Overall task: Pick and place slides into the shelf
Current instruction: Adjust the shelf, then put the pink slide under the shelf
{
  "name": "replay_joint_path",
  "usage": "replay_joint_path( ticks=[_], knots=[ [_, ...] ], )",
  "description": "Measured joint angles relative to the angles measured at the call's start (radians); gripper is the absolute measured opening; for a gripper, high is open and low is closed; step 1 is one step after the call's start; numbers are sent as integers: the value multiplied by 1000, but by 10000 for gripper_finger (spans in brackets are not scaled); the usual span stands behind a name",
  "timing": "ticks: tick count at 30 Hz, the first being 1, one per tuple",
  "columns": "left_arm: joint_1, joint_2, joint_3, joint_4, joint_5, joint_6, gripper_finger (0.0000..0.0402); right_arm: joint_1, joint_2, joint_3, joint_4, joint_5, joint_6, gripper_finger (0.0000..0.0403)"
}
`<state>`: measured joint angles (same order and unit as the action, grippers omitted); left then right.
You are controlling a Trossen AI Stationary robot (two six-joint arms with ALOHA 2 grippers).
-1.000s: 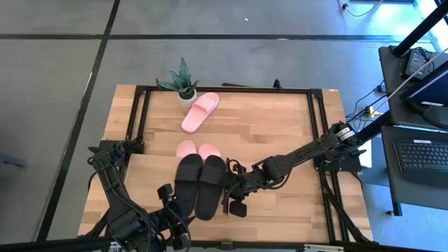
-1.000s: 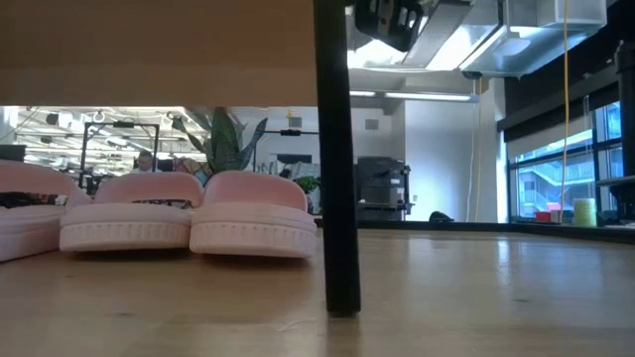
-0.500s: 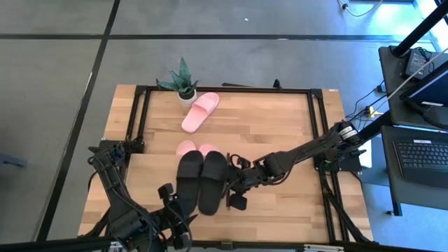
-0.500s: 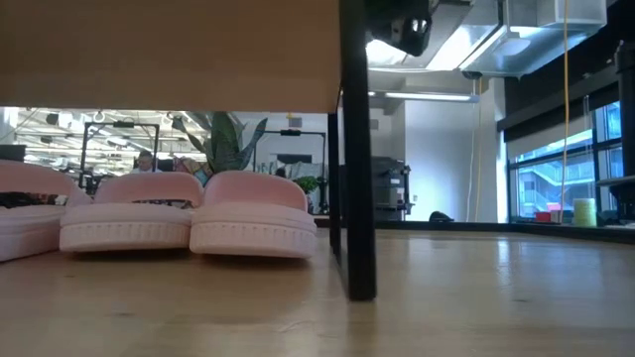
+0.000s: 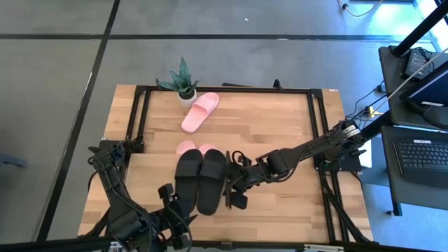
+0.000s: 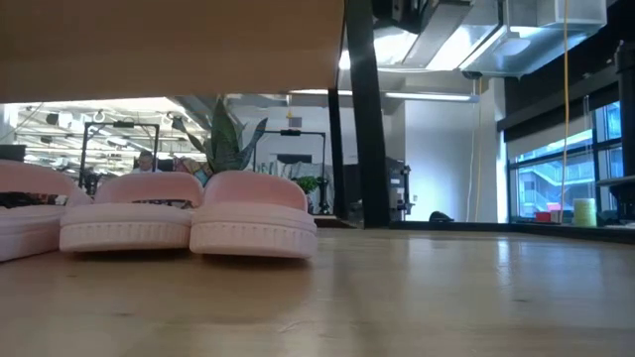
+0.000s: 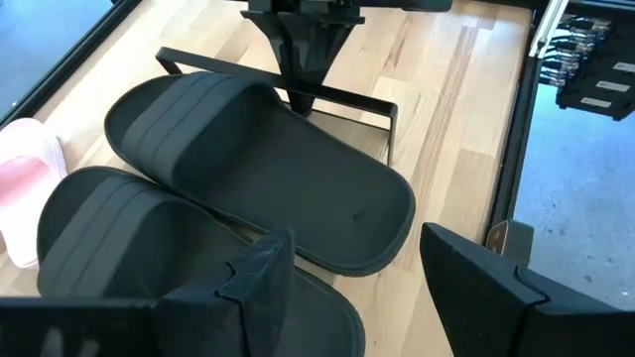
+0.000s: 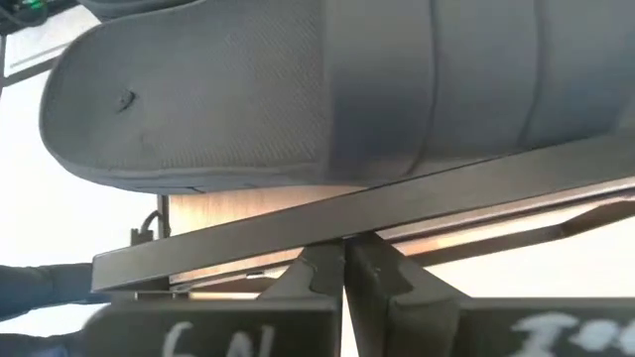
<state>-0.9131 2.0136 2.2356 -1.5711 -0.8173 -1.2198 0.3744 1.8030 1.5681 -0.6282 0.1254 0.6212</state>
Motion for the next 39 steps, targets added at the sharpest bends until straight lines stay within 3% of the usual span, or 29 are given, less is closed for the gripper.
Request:
replay_joint_path(
  ticks=[19, 23, 33, 39],
  knots=[
    [0, 0, 0, 0, 15, 0, 208, -1, 0, -1, -80, -7, 1, 6],
    [0, 0, 0, 0, 15, -1, 208, 0, 0, 10, -162, -42, 32, 6],
    [1, -29, -1, 0, 22, -4, 208, 0, 0, 185, -496, -70, 167, 6],
    [3, -102, 0, 0, 10, 74, 208, 1, 0, 326, -618, 25, 150, 6]
  ],
)
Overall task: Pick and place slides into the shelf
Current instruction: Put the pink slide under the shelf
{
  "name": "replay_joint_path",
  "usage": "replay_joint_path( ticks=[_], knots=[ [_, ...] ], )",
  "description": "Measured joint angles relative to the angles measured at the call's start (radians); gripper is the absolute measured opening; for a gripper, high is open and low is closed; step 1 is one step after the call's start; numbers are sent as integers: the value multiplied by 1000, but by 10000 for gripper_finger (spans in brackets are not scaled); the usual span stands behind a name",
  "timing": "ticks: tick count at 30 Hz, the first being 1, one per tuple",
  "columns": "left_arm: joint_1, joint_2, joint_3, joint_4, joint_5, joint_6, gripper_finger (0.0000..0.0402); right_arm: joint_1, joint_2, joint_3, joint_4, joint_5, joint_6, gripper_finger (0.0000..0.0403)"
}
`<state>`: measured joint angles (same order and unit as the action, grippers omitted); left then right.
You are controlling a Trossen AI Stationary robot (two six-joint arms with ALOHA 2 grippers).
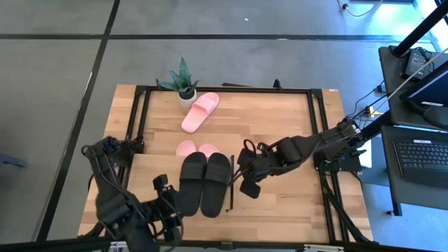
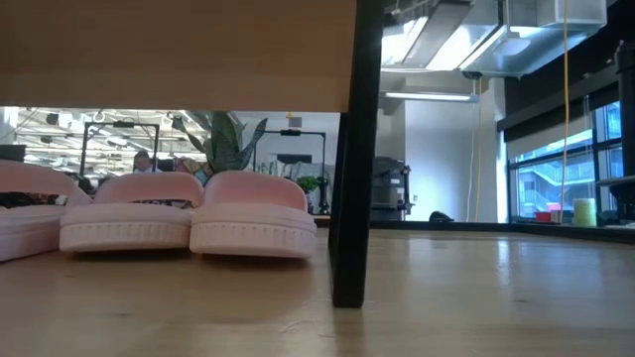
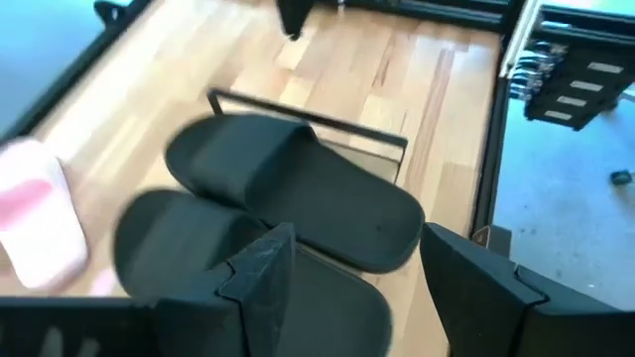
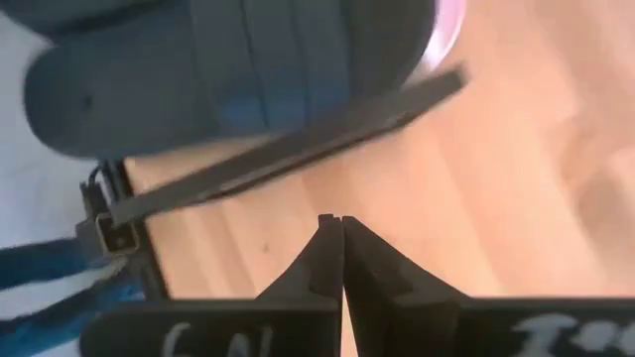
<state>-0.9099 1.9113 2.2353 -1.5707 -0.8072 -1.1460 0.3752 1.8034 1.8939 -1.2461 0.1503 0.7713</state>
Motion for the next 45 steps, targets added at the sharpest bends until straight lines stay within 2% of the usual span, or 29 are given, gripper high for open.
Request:
replay_joint_path(
  ticks=[9, 14, 20, 25, 30, 35, 40, 42, 45],
  knots=[
    [108, -149, 0, 0, 49, 251, 208, 0, 0, 60, 4, 171, -76, 6],
    [243, -230, 0, 0, 114, 379, 208, 0, 0, 59, -11, 270, -24, 6],
    [454, -285, 0, 0, 221, 574, 208, -11, 1, 37, -17, 390, 64, 6],
    [656, -295, 0, 0, 319, 720, 208, -76, 3, -78, -1, 372, 80, 6],
    [892, -296, 0, 0, 425, 858, 208, -161, 3, -173, -9, 324, 30, 6],
    [1147, -296, -9, 0, 503, 969, 208, -271, 0, -171, -14, 320, -133, 6],
    [1374, -296, -94, 0, 594, 1020, 208, -416, -1, -123, -8, 313, -343, 6],
    [1441, -297, -155, 15, 611, 1046, 208, -481, -1, -111, 25, 274, -440, 6],
    [1512, -296, -259, 89, 629, 1054, 208, -582, -2, -108, 115, 154, -585, 6]
  ],
)
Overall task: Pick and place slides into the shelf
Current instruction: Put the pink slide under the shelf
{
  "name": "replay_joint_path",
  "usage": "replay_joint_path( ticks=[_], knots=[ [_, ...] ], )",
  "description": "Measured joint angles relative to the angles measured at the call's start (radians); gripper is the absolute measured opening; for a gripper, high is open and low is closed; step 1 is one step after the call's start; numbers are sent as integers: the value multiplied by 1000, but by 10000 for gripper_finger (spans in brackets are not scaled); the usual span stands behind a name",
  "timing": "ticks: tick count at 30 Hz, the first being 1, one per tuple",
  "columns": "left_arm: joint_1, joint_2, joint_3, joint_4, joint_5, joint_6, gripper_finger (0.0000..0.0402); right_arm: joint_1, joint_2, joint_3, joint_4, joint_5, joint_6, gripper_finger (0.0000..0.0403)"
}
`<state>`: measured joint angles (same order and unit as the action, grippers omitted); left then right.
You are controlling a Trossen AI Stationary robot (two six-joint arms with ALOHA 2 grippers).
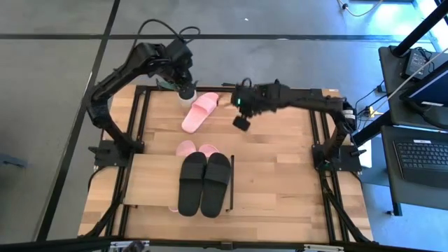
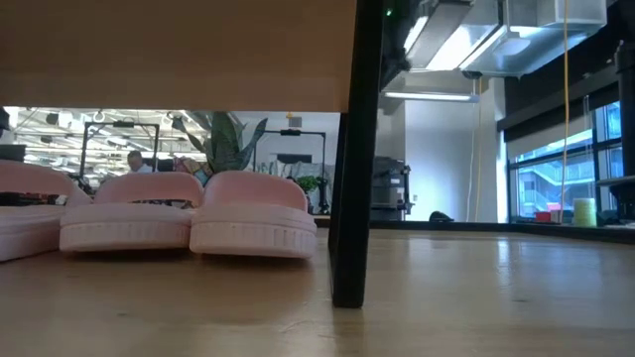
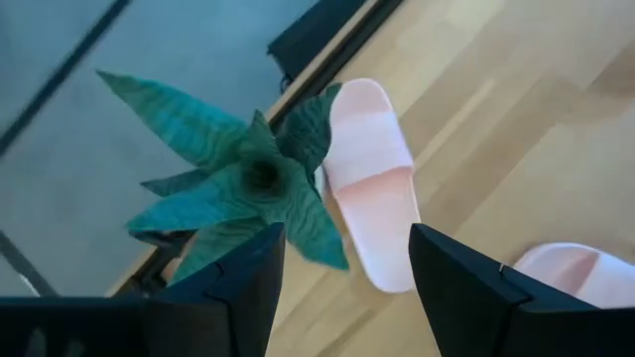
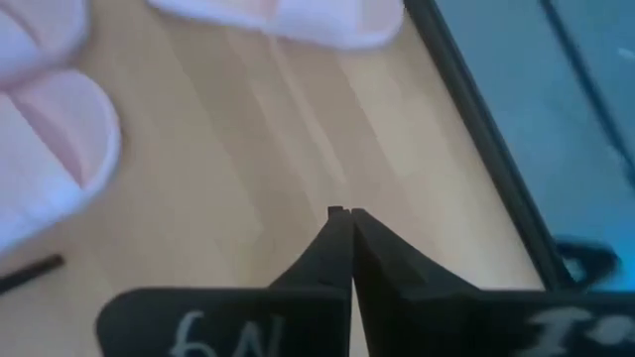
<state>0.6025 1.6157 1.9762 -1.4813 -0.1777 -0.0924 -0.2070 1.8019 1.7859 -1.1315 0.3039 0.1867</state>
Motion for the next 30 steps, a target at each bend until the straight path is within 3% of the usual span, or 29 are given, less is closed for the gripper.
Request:
replay_joint_path(
  ticks=[7, 12, 18, 30],
  knots=[
    [64, 1, -202, 239, 149, 92, 208, -159, -1, -25, 221, -218, -202, 6],
    [64, 1, -296, 335, 158, 131, 208, -199, -1, -26, 272, -264, -297, 6],
    [67, 1, -370, 403, 172, 201, 208, -269, -1, -26, 336, -510, -332, 6],
    [66, 1, -464, 531, 170, 210, 208, -349, 0, -26, 435, -515, -350, 6]
  ],
)
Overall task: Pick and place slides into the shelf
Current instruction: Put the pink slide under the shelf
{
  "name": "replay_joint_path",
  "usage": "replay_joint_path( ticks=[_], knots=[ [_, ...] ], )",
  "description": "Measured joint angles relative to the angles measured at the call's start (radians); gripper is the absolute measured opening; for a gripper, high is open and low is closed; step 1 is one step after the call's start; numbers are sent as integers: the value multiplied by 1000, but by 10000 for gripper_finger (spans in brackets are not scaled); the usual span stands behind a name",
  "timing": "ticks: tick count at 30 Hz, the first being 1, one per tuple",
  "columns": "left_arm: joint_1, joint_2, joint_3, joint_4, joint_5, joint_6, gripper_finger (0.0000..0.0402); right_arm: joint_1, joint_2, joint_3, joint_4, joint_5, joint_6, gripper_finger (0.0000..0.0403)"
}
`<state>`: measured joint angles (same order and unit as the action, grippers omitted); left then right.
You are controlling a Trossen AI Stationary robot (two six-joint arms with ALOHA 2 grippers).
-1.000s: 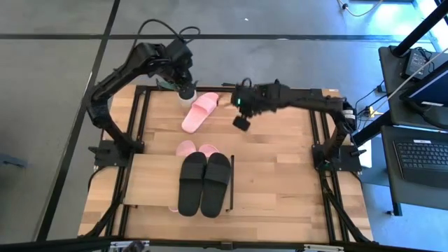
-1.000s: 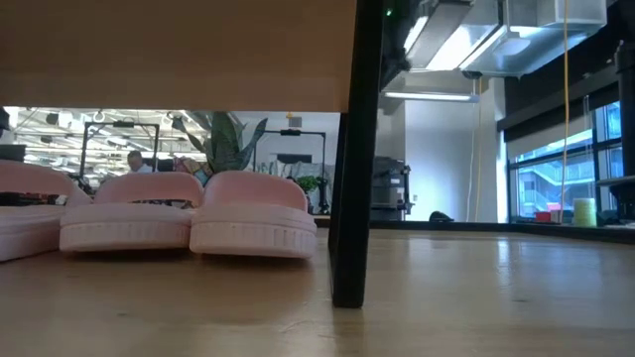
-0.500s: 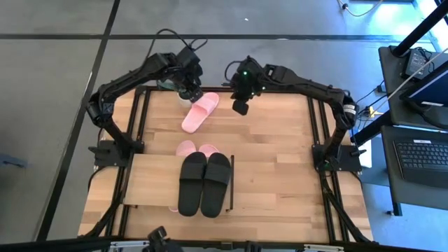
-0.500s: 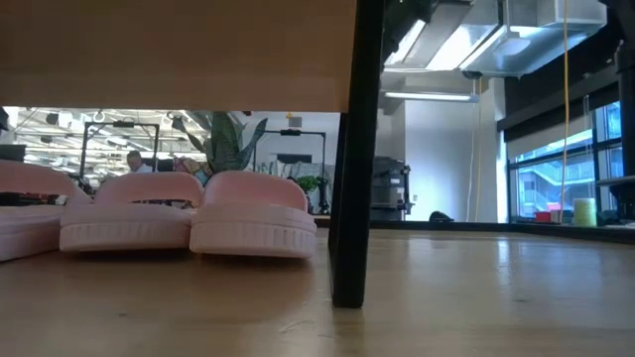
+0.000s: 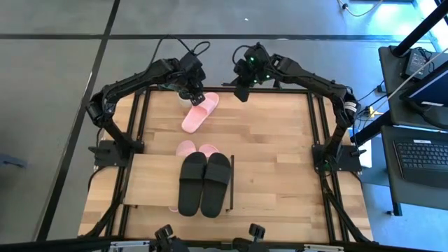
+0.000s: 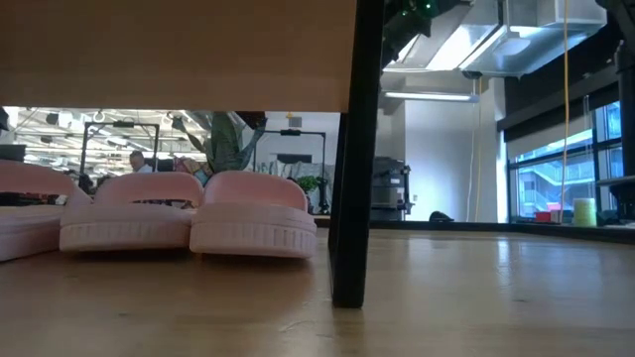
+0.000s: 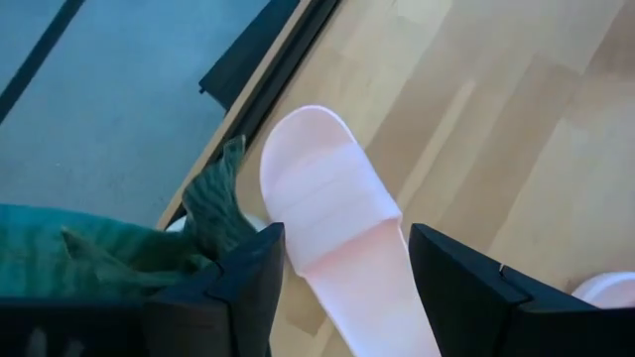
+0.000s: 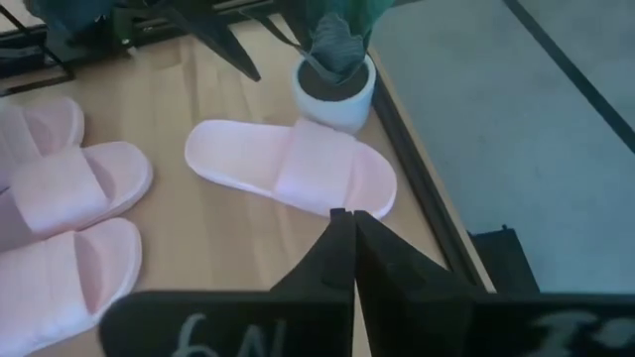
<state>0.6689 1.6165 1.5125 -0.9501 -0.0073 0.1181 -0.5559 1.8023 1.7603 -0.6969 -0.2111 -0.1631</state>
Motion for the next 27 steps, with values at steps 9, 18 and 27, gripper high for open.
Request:
replay_joint_path(
  ticks=[9, 18, 27],
  knots=[
    [-114, 0, -1, 3, 16, 401, 208, -13, 1, 0, -3, 0, -4, 6],
    [-207, 70, -20, 25, -176, 620, 208, -16, 1, 0, -65, 11, -7, 6],
    [-238, 113, -225, 210, -291, 655, 208, -18, 2, -1, -125, 36, -49, 6]
  ],
)
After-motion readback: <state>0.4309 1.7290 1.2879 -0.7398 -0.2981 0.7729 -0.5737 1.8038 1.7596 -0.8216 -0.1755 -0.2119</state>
